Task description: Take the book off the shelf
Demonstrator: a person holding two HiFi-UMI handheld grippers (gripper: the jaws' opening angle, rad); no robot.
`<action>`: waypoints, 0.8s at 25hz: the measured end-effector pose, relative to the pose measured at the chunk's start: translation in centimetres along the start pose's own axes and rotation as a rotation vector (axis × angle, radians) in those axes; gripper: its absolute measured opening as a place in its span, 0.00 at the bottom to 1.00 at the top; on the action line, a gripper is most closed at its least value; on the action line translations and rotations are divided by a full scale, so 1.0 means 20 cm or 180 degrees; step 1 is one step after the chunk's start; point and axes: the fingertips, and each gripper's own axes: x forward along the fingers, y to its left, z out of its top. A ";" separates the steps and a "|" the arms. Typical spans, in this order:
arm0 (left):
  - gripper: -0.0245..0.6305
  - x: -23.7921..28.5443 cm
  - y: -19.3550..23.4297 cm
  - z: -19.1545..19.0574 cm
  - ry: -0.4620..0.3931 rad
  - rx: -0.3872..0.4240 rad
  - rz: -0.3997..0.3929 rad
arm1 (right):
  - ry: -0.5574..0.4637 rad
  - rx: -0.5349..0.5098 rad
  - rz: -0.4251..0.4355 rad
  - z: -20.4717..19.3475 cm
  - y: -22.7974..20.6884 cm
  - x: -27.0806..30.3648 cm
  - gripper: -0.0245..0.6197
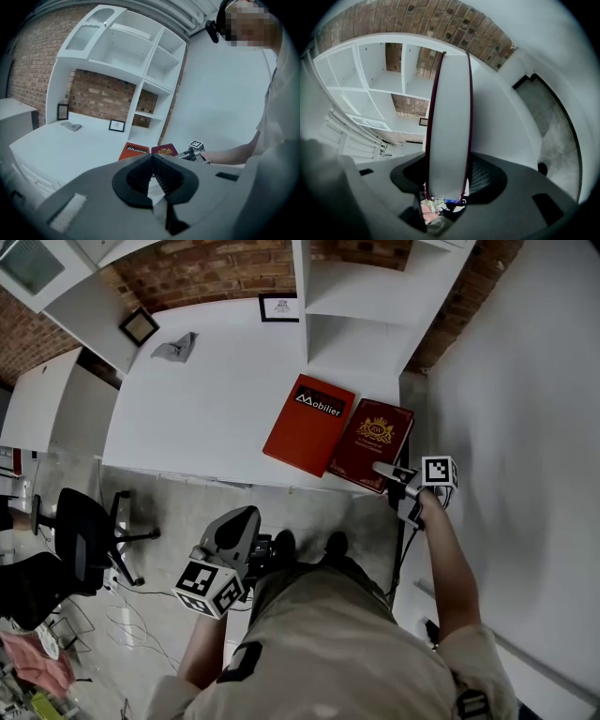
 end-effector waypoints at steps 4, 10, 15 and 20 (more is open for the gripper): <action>0.04 -0.02 0.05 0.00 -0.0017 -0.0031 0.0051 | 0.0047 0.0001 -0.0075 0.00 -0.02 0.02 0.37; 0.04 -0.03 0.09 -0.03 0.0005 -0.0089 0.0032 | 0.0050 -0.0222 -0.0484 0.04 -0.10 0.05 0.39; 0.04 -0.03 0.13 -0.04 0.0007 -0.0126 0.0025 | 0.0000 -0.0608 -0.1137 0.09 -0.19 0.04 0.46; 0.04 -0.02 0.15 -0.02 0.0007 -0.0121 -0.0008 | 0.0117 -0.1388 -0.1893 0.14 -0.21 0.02 0.48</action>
